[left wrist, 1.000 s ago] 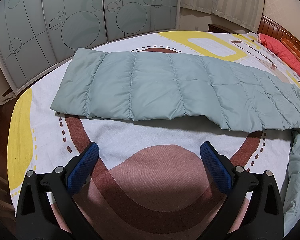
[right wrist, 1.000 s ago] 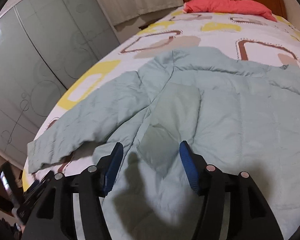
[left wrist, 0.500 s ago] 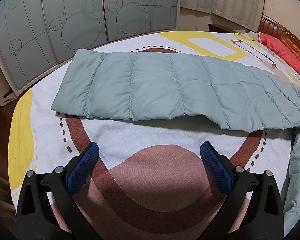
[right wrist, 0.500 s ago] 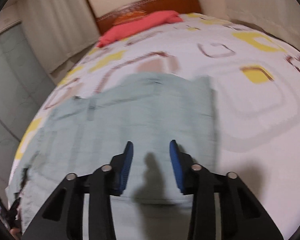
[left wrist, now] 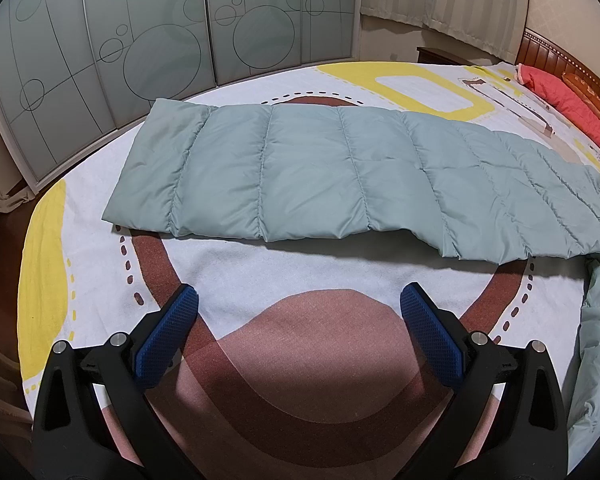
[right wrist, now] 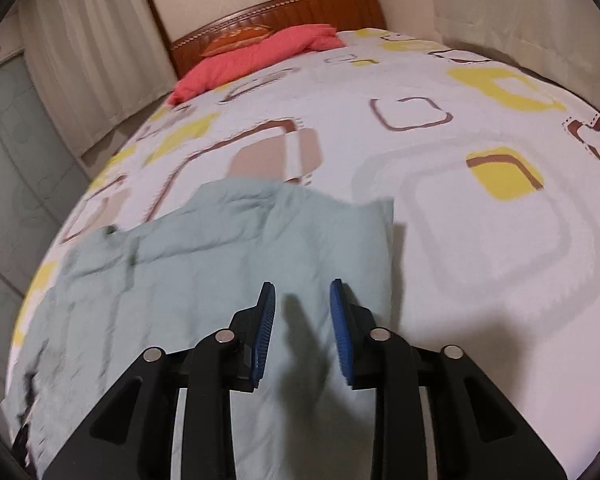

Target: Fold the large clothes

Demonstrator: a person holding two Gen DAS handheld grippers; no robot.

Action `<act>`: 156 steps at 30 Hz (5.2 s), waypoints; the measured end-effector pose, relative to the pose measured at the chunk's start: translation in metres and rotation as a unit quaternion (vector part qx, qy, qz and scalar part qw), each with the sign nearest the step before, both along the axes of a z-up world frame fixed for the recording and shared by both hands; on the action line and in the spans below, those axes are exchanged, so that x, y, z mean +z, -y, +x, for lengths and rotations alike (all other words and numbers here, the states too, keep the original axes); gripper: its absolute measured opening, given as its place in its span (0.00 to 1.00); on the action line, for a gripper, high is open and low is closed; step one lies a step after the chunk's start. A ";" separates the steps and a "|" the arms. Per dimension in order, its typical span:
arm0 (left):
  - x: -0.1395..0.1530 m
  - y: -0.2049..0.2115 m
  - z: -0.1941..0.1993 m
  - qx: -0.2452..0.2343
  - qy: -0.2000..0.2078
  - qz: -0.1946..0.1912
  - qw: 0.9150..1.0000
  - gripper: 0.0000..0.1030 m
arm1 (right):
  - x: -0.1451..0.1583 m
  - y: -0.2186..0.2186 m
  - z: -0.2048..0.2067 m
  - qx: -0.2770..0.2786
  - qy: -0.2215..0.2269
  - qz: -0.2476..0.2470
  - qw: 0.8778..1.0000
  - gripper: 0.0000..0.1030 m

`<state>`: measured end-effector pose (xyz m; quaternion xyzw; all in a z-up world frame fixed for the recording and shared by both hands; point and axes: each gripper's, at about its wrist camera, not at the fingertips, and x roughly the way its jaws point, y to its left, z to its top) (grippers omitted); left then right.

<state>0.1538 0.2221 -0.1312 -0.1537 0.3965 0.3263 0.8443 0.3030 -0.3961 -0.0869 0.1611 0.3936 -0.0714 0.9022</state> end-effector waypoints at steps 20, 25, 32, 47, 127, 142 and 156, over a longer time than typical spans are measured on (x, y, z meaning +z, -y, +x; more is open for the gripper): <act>-0.001 0.000 0.001 0.000 0.002 0.001 1.000 0.98 | -0.001 -0.043 -0.010 0.018 -0.018 -0.027 0.999 0.36; -0.001 0.000 0.001 0.000 0.003 -0.001 1.000 0.98 | -0.029 -0.056 -0.017 0.013 -0.046 -0.042 0.998 0.36; 0.002 -0.007 -0.004 -0.005 0.014 -0.034 0.999 0.98 | -0.034 -0.067 -0.019 0.026 -0.032 -0.065 0.997 0.52; 0.007 -0.100 -0.039 0.073 0.215 -0.182 0.957 0.87 | -0.035 -0.073 -0.024 0.042 -0.017 -0.055 0.997 0.73; 0.036 0.084 0.084 -0.208 0.088 -0.085 0.970 0.65 | -0.009 -0.218 0.007 0.142 -0.021 0.048 0.988 0.13; 0.042 0.106 0.094 -0.229 0.090 -0.079 0.966 0.69 | 0.028 -0.098 -0.029 0.040 0.034 -0.015 0.998 0.10; 0.053 0.141 0.116 -0.268 0.085 -0.059 0.958 0.69 | -0.010 -0.039 -0.028 -0.019 -0.017 0.021 0.999 0.40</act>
